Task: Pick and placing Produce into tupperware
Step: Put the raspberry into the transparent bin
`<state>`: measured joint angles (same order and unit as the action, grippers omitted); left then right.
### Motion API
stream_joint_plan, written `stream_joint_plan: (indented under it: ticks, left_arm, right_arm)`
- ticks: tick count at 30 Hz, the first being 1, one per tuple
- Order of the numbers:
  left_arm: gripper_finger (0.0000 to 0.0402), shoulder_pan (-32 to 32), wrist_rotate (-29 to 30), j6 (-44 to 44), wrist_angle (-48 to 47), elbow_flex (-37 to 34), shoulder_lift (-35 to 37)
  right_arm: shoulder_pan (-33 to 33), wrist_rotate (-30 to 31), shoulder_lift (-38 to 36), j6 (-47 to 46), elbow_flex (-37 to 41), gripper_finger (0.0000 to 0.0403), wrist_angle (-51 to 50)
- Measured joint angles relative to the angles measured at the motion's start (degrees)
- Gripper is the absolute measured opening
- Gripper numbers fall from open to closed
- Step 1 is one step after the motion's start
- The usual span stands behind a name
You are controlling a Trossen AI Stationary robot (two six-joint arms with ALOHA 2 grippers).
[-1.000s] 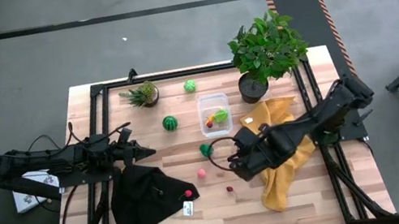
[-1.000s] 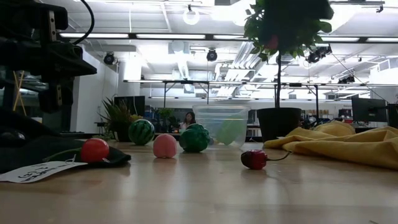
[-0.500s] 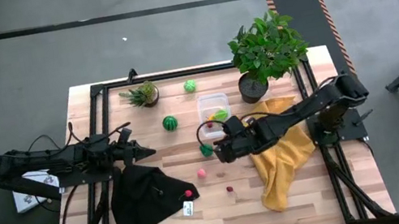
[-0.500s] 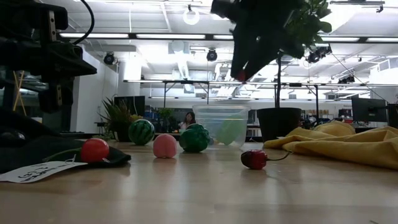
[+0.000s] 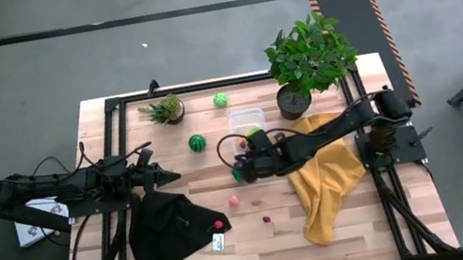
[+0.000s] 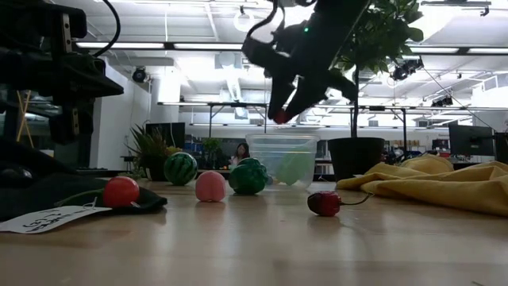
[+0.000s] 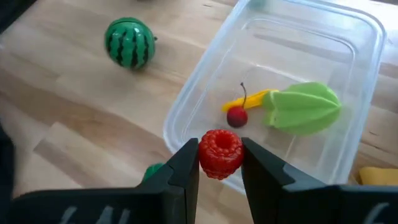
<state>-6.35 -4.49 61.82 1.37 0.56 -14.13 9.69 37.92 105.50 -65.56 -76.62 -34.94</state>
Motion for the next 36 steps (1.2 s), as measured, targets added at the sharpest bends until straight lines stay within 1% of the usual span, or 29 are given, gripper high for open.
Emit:
stream_joint_plan:
  ticks: [12, 30, 36]
  left_arm:
    - [0.0001, 0.0, 0.0, 0.0, 0.0, 0.0, 0.0]
    - [0.0001, 0.0, 0.0, 0.0, 0.0, 0.0, 0.0]
    - [0.0001, 0.0, 0.0, 0.0, 0.0, 0.0, 0.0]
  right_arm:
    - [-3.1, 3.9, 2.2, -0.4, 0.0, 0.0084, 3.1]
    - [-4.9, 2.4, 3.1, -0.4, 0.0, 0.0085, 4.4]
    - [-5.2, 2.0, 3.1, -0.4, 0.0, 0.0097, 4.4]
